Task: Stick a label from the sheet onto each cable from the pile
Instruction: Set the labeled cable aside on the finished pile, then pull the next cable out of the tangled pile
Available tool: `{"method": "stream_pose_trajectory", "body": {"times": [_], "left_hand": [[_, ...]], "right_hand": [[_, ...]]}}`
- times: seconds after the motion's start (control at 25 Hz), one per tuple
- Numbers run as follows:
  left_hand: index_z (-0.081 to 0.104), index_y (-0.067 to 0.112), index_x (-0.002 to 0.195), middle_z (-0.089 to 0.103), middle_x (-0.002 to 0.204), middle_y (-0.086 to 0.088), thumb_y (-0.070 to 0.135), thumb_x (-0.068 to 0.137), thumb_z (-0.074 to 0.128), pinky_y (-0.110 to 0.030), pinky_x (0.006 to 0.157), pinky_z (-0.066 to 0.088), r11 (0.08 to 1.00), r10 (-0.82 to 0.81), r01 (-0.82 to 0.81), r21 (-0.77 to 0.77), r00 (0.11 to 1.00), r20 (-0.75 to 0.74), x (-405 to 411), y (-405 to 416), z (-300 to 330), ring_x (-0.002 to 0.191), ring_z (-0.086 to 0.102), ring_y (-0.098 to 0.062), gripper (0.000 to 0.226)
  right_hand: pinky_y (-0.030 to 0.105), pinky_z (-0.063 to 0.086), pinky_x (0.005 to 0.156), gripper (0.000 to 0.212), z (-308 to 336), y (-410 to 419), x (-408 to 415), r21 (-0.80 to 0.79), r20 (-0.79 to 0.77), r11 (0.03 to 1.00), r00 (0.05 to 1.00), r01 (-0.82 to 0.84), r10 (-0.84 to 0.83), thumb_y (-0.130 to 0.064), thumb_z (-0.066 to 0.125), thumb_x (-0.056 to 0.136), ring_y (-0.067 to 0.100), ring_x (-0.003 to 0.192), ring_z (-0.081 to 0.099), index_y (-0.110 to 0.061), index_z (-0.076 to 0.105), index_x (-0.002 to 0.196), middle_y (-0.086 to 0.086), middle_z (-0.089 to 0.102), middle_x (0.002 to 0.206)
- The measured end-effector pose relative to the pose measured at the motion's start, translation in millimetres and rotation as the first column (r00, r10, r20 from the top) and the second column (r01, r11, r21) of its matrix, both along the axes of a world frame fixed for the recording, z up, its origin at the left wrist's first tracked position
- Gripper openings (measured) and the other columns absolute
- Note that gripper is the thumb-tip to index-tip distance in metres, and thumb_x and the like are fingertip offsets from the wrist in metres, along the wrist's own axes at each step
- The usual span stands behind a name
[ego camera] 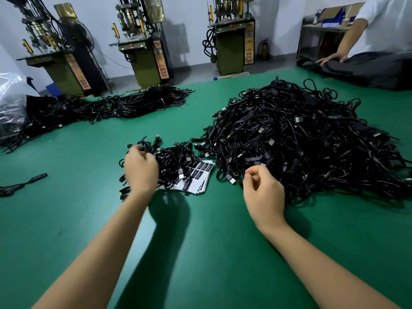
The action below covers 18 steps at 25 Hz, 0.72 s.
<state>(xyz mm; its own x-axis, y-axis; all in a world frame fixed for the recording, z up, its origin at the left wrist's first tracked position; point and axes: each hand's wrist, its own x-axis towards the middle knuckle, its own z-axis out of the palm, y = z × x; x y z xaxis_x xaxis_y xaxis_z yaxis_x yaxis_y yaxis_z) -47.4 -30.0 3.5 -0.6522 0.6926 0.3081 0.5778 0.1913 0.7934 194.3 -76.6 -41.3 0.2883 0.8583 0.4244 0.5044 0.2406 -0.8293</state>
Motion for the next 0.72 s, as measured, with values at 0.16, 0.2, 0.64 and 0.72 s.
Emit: {"method": "stream_pose_trajectory", "body": {"times": [0.16,0.2,0.64,0.72], "left_hand": [[0.068,0.012,0.1,0.06,0.097,-0.003,0.015,0.091,0.055,-0.031,0.077,0.035,0.969,-0.241,0.247,-0.019,0.925,-0.293,51,-36,-33,0.095,0.049,-0.023,0.015],[0.068,0.011,0.098,0.062,0.099,-0.005,0.017,0.091,0.056,-0.032,0.077,0.035,0.974,-0.226,0.215,-0.072,0.933,-0.281,57,-40,-40,0.096,0.048,-0.025,0.015],[0.067,-0.006,0.081,0.059,0.087,-0.019,0.01,0.096,0.053,-0.043,0.075,0.038,0.966,-0.257,0.213,-0.144,0.823,-0.506,58,-48,-50,0.085,0.047,-0.034,0.026],[0.062,-0.009,0.076,0.057,0.08,-0.023,-0.001,0.093,0.055,-0.041,0.071,0.034,0.959,-0.257,0.281,-0.028,0.828,-0.498,62,-49,-49,0.076,0.046,-0.034,0.021]], "right_hand": [[0.033,0.041,0.063,0.014,-1,4,10,-0.028,0.182,0.99,0.975,0.136,-0.129,-0.008,0.056,0.087,0.027,0.088,0.056,-0.009,0.064,0.099,0.005,0.061,0.095],[0.033,0.041,0.063,0.014,-1,4,11,-0.048,0.185,0.99,0.975,0.134,-0.123,-0.009,0.056,0.088,0.027,0.089,0.056,-0.009,0.064,0.098,0.005,0.061,0.095],[0.031,0.041,0.058,0.01,-2,4,10,-0.097,0.161,0.99,0.983,0.103,-0.087,-0.011,0.057,0.087,0.021,0.066,0.055,-0.015,0.065,0.091,-0.004,0.061,0.089],[0.03,0.04,0.057,0.009,-2,4,10,-0.086,0.164,0.991,0.982,0.105,-0.09,-0.01,0.058,0.087,0.02,0.064,0.054,-0.015,0.064,0.09,-0.004,0.06,0.087]]}}
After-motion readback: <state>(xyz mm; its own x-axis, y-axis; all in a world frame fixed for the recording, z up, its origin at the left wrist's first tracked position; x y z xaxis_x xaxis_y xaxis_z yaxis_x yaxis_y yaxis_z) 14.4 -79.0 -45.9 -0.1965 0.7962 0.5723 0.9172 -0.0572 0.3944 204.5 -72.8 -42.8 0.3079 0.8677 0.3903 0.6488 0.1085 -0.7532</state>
